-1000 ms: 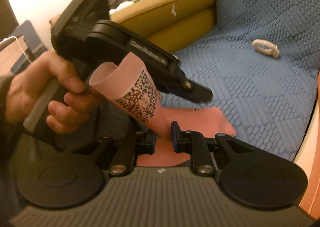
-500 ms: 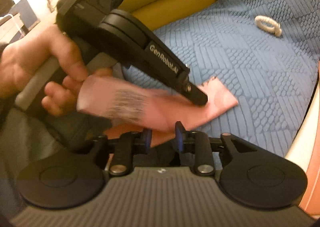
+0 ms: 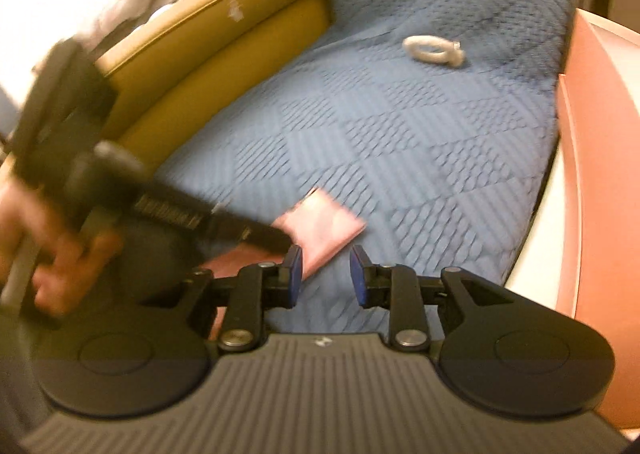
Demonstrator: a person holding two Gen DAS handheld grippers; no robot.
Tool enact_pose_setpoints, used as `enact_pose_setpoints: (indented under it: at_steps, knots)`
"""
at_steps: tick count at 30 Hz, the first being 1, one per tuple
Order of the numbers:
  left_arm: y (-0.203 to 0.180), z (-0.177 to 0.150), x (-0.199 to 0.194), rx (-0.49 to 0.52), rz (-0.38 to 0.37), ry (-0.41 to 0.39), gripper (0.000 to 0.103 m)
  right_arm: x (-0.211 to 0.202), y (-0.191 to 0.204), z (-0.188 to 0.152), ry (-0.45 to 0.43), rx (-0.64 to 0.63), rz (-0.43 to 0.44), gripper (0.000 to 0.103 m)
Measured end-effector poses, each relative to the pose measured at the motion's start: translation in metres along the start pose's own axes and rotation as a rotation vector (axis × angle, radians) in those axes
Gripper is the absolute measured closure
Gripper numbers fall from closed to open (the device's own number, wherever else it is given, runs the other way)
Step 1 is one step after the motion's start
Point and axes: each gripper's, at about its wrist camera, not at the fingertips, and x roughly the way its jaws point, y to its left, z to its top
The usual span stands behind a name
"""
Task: Fold shopping bag
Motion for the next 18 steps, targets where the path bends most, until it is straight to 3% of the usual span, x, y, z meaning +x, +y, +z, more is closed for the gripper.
enact_pose_setpoints:
  at_steps: [7,18]
  knots:
    - [-0.006,-0.004,-0.001,0.036,0.029,-0.021,0.097,0.03,-0.02,0.014,-0.039,0.167,0.073,0.074]
    - [-0.037,-0.022,-0.01,0.179,0.139,-0.034,0.097,0.042,-0.027,0.013,-0.033,0.204,0.115,0.078]
